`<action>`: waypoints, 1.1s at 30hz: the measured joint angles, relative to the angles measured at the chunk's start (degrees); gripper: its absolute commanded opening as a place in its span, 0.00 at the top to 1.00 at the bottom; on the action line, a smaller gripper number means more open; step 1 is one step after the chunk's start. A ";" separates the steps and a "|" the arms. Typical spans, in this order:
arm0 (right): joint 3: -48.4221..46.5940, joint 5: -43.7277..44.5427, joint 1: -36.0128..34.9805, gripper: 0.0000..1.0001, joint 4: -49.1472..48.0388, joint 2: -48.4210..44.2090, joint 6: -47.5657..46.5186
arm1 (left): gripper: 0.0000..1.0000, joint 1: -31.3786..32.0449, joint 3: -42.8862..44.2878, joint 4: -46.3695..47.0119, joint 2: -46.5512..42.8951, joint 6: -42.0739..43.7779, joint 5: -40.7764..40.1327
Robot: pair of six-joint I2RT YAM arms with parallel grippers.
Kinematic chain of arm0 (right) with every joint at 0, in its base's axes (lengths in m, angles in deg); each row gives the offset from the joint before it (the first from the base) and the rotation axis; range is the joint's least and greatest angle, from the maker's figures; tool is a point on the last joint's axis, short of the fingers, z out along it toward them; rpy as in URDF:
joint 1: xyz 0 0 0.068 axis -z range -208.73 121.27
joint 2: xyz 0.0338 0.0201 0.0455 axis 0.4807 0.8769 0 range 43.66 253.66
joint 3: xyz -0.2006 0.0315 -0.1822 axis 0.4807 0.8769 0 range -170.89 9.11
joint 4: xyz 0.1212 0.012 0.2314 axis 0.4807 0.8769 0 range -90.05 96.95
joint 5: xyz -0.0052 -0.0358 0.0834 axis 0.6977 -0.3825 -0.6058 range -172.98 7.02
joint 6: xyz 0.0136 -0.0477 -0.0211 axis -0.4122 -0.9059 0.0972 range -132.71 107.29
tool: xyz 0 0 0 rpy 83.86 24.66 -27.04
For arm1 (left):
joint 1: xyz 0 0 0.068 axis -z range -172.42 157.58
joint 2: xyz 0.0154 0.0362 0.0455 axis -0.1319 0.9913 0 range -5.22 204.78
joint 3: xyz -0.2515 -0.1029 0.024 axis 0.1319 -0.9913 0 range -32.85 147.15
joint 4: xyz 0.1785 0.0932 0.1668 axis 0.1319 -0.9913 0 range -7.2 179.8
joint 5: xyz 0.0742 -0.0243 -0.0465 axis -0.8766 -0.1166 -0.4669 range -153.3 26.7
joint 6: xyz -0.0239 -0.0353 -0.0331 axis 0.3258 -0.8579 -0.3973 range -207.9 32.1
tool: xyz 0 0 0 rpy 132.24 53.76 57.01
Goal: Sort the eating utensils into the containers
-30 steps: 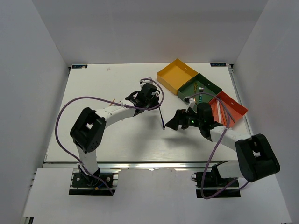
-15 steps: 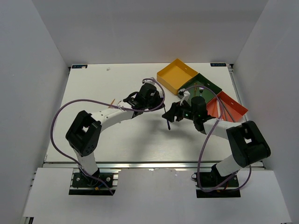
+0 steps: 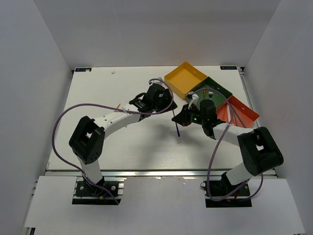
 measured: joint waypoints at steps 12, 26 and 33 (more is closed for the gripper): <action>-21.35 26.32 7.78 1.00 37.24 -2.69 -4.13 | 0.02 -0.02 3.37 -20.06 -15.30 8.85 -24.06; -53.72 36.33 19.69 1.00 55.28 23.87 -12.31 | 0.02 -0.46 -23.74 -25.70 -43.41 21.27 -35.23; -53.96 35.19 19.45 0.70 57.13 25.33 -12.57 | 0.02 -0.85 -26.86 -25.99 -43.41 21.86 -36.35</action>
